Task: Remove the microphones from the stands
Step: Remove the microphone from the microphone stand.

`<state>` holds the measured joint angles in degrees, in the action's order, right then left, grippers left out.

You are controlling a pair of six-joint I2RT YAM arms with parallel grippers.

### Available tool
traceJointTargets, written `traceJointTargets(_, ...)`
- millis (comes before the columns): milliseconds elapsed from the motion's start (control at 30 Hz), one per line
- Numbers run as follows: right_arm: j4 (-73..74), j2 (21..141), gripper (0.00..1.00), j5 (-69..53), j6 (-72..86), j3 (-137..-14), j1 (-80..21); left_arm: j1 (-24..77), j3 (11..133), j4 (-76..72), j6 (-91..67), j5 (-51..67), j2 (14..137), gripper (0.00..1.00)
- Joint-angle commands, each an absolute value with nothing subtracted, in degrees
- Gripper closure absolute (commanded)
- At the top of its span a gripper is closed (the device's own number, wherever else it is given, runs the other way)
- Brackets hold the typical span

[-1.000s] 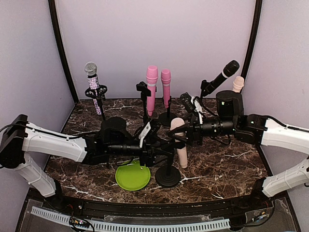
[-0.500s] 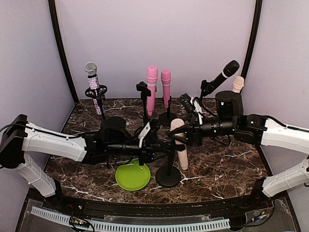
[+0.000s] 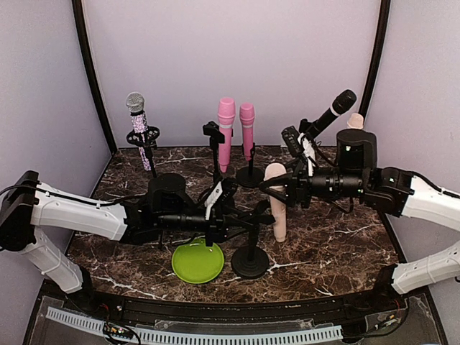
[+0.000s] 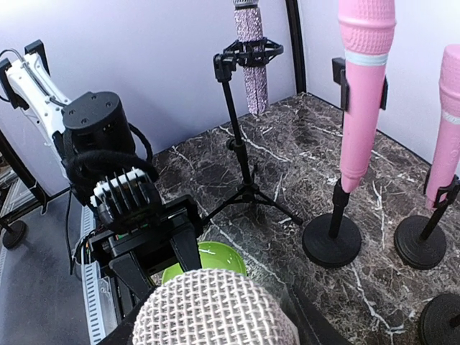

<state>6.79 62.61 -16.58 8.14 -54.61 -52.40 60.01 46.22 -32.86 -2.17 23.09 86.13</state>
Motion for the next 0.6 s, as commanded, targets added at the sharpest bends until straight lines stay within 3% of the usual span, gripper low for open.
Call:
traceJointTargets(0, 7.2, 59.9, 0.54, -10.3, 7.1, -58.0, -52.5, 60.2, 45.5, -32.8, -1.2, 23.5, 83.6, 0.98)
traceJointTargets(233, 14.0, 62.2, 0.55, 1.3, 8.0, -61.3, -51.3, 60.2, 45.3, -32.7, -0.9, 24.5, 83.0, 0.99)
traceJointTargets(567, 10.4, 69.1, 0.53, 0.9, 10.1, -58.6, -46.6, 59.7, 44.3, -32.8, -1.7, 25.5, 80.8, 1.0)
